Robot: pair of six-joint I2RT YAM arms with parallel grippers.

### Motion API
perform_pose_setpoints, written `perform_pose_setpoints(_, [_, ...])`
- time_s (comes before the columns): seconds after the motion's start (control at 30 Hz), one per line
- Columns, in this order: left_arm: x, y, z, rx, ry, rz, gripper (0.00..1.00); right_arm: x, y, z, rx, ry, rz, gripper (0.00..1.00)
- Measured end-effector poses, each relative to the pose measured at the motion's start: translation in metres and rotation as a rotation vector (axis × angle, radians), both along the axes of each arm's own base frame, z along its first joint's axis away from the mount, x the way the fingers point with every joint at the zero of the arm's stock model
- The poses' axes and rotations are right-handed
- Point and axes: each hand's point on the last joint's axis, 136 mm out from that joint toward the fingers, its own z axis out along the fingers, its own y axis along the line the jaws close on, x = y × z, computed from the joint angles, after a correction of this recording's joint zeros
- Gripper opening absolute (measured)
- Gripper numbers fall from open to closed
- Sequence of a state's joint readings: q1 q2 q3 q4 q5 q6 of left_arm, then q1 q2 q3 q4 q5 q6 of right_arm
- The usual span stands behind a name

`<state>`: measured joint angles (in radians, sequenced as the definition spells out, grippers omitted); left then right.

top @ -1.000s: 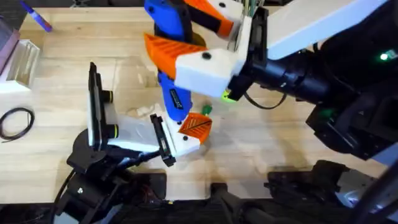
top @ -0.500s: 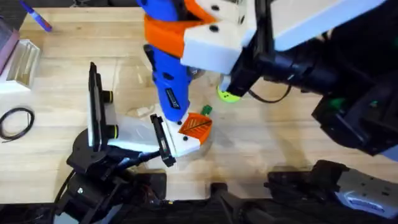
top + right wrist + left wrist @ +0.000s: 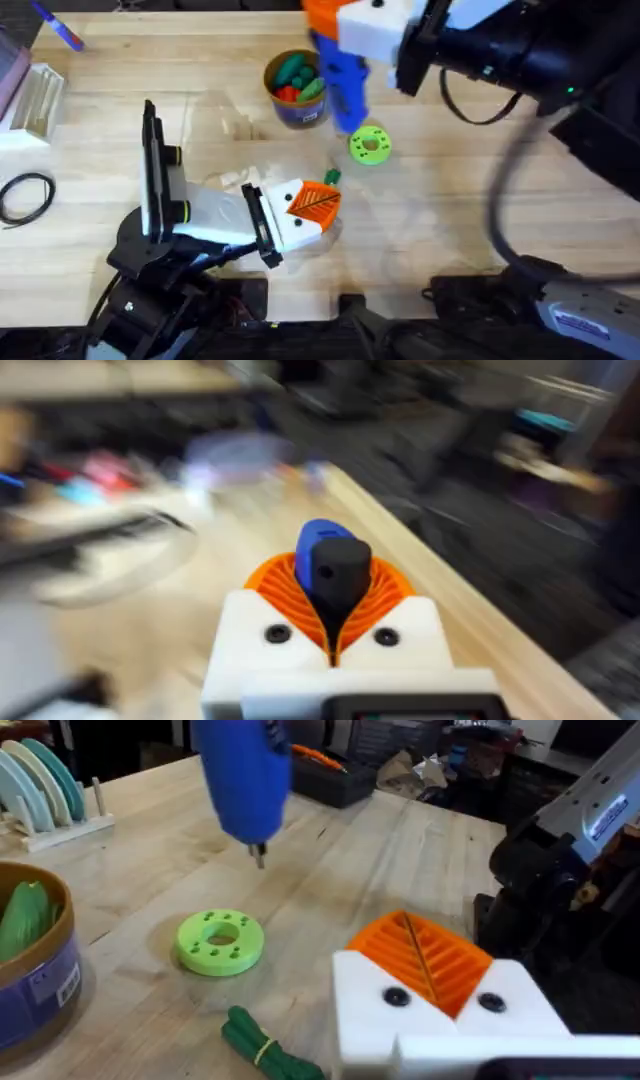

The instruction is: Pick up the gripper from the table and insert it into the empty holder that is missing its gripper. Then pick up a screw, insert it into the mounting hole, and use the screwdriver to tighten it. Finally, clean up the table by picking up the vegetable and placing it into the bucket.

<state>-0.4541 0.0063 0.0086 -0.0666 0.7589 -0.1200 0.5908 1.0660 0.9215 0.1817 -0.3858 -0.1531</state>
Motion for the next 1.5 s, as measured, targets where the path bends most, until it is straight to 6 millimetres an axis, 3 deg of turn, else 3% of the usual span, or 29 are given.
perform_pose_setpoints(0.17, [0.0, 0.0, 0.0, 0.0, 0.0, 0.0, 0.004, 0.069, -0.072, -0.055, -0.333, -0.068, -0.328, 0.019])
perform_pose_setpoints(0.27, [0.0, 0.0, 0.0, 0.0, 0.0, 0.0, 0.004, 0.096, -0.113, -0.107, -0.582, -0.024, -0.426, 0.019])
perform_pose_setpoints(0.37, [0.0, 0.0, 0.0, 0.0, 0.0, 0.0, 0.004, 0.114, -0.137, -0.161, -0.801, 0.023, -0.433, 0.018])
perform_pose_setpoints(0.5, [0.0, 0.0, 0.0, 0.0, 0.0, 0.0, 0.004, 0.125, -0.147, -0.215, -1.029, 0.021, -0.345, 0.018])
perform_pose_setpoints(0.63, [0.0, 0.0, 0.0, 0.0, 0.0, 0.0, 0.004, 0.126, -0.147, -0.251, -1.204, -0.024, -0.226, 0.018])
perform_pose_setpoints(0.8, [0.0, 0.0, 0.0, 0.0, 0.0, 0.0, 0.004, 0.112, -0.145, -0.28, -1.32, -0.014, -0.094, 0.018])
perform_pose_setpoints(0.93, [0.0, 0.0, 0.0, 0.0, 0.0, 0.0, 0.004, 0.095, -0.147, -0.292, -1.368, 0.028, -0.015, 0.023])
perform_pose_setpoints(0.97, [0.0, 0.0, 0.0, 0.0, 0.0, 0.0, 0.004, 0.092, -0.147, -0.294, -1.375, 0.036, -0.003, 0.08])
perform_pose_setpoints(1.13, [0.0, 0.0, 0.0, 0.0, 0.0, 0.0, 0.004, 0.083, -0.152, -0.299, -1.401, 0.074, 0.02, 0.78])
perform_pose_setpoints(1.17, [0.0, 0.0, 0.0, 0.0, 0.0, 0.0, 0.004, 0.082, -0.152, -0.3, -1.401, 0.083, 0.016, 0.839])
perform_pose_setpoints(1.23, [0.0, 0.0, 0.0, 0.0, 0.0, 0.0, 0.004, 0.081, -0.149, -0.3, -1.383, 0.105, -0.004, 0.858])
perform_pose_setpoints(1.33, [0.0, 0.0, 0.0, 0.002, -0.004, 0.0, 0.148, 0.079, -0.145, -0.297, -1.335, 0.151, -0.056, 0.863])
perform_pose_setpoints(1.43, [0.0, 0.0, 0.0, 0.003, -0.007, 0.0, 0.584, 0.083, -0.142, -0.283, -1.26, 0.19, -0.142, 0.864])
perform_pose_setpoints(1.47, [0.0, 0.0, 0.0, 0.002, -0.005, 0.0, 0.963, 0.093, -0.138, -0.253, -1.155, 0.199, -0.25, 0.868])
perform_pose_setpoints(1.5, [0.0, 0.0, 0.0, 0.002, -0.005, 0.0, 0.98, 0.096, -0.137, -0.241, -1.117, 0.196, -0.285, 0.867])
